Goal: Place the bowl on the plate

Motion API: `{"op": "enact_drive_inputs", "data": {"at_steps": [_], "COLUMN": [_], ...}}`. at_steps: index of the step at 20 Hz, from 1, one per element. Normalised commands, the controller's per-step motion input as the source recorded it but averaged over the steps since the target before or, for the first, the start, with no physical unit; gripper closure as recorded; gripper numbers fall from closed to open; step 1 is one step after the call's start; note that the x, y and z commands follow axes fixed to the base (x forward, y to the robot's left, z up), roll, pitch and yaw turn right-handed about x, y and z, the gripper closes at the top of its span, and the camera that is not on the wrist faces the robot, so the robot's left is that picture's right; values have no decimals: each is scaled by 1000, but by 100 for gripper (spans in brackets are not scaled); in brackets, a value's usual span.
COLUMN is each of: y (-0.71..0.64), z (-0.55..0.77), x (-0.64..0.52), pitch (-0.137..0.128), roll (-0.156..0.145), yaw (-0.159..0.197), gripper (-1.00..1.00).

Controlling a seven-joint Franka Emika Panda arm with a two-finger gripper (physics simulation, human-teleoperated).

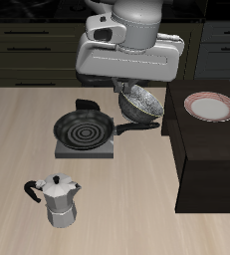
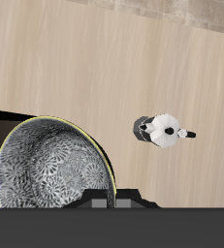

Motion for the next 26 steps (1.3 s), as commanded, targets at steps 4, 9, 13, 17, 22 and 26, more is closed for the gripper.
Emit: {"op": "enact_drive_inputs", "data": {"at_steps": [4,9,13,17,22,26], "y": [-1,-9,-86,-80,48,238], "z": [231,95,197,94,-27,-130], "x": [-259,-178,-204,-191,-244,-238], "pitch": [-32,-3,-29,-11,4,10], "roll": [19,-6,-29,-14,29,62], "yaw": [5,-13,-6,5,16,21], "gripper": [100,100,100,100,100,100]}}
